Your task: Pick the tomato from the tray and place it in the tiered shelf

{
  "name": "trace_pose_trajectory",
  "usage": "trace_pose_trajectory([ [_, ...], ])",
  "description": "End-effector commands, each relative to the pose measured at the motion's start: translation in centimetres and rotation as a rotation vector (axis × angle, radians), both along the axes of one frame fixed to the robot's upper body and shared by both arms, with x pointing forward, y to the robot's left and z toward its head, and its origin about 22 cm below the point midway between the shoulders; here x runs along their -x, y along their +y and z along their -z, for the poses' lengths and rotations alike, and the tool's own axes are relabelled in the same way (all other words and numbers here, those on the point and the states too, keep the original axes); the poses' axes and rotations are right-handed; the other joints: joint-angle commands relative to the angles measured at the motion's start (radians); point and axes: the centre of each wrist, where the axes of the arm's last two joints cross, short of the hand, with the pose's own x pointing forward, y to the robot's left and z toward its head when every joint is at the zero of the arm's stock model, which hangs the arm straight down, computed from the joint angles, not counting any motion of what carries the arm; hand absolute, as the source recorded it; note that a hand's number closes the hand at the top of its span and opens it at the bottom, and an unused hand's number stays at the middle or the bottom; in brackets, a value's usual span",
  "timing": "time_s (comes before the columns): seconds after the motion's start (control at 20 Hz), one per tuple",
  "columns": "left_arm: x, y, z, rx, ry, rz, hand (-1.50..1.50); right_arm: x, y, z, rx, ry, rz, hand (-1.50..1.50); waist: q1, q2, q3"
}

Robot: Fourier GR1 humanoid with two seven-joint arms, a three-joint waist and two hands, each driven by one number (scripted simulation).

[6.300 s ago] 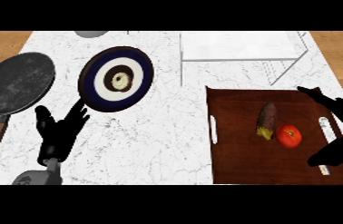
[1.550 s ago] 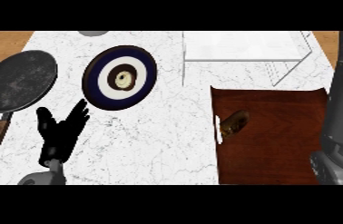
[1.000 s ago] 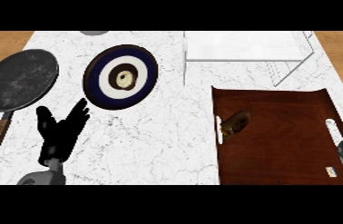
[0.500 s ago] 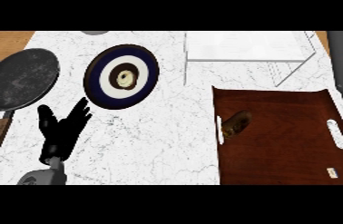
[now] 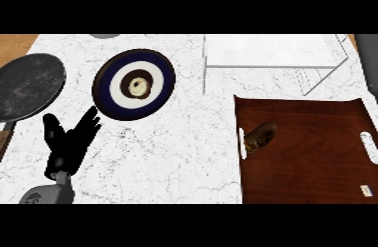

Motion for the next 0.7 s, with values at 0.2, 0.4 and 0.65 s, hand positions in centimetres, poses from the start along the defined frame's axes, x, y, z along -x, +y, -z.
trace_pose_trajectory([
  [0.2, -0.7, -1.5, 0.1, 0.0, 0.007, 0.009, 0.0, -0.9, 0.2, 0.5, 0.026, 0.01, -0.02, 1.5, 0.001, 0.004, -0.003],
  [0.4, -1.1, -0.1, 0.3, 0.015, 0.022, 0.018, 0.0, -0.9, -1.0, 0.1, -0.071, 0.01, 0.056, 1.5, 0.0, 0.006, -0.003],
  [0.65, -0.2, 1.1, 0.6, 0.018, 0.021, 0.007, 0.0, -1.0, -0.1, 0.2, -0.281, -0.035, 0.064, -1.5, 0.0, 0.003, -0.003],
])
